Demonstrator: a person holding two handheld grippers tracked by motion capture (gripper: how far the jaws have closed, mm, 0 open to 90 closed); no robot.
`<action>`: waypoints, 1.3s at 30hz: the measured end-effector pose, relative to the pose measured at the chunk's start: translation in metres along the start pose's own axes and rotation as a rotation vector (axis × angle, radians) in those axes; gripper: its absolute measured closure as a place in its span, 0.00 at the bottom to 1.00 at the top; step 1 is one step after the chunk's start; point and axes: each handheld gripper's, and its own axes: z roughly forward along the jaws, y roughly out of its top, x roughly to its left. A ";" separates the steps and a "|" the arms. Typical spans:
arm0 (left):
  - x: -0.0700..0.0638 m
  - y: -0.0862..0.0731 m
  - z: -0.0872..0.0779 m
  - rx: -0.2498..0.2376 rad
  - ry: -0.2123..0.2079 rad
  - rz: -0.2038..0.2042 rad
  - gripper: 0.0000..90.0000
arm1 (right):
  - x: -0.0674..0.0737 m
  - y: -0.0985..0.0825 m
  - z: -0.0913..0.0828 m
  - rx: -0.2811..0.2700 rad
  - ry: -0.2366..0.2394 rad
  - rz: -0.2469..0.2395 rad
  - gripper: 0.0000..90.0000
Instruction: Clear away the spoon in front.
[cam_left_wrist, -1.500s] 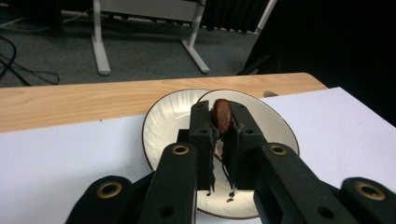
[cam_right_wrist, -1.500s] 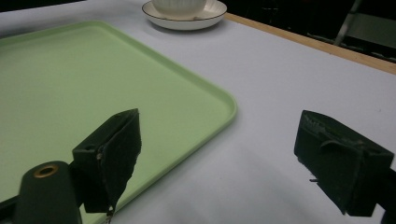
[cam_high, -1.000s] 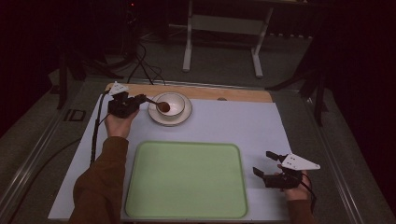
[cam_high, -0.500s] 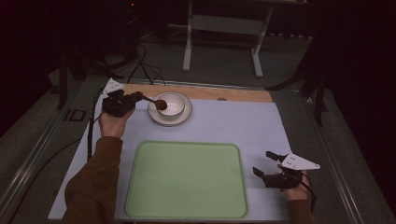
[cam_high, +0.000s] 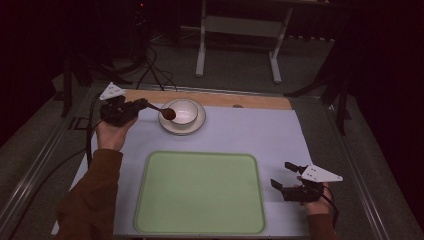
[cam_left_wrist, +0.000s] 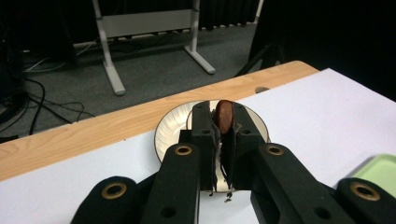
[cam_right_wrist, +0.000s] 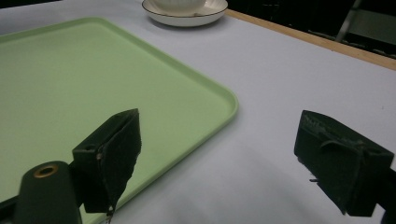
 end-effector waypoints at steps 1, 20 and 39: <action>-0.001 0.000 -0.001 0.002 -0.005 0.003 0.93 | 0.000 0.000 0.000 0.000 0.000 0.000 0.16; -0.013 -0.008 -0.021 0.076 -0.040 0.062 0.93 | 0.000 0.000 -0.001 0.000 -0.001 0.002 0.16; -0.015 -0.038 -0.056 0.136 -0.054 0.042 0.93 | 0.001 0.000 -0.001 0.004 -0.001 0.002 0.16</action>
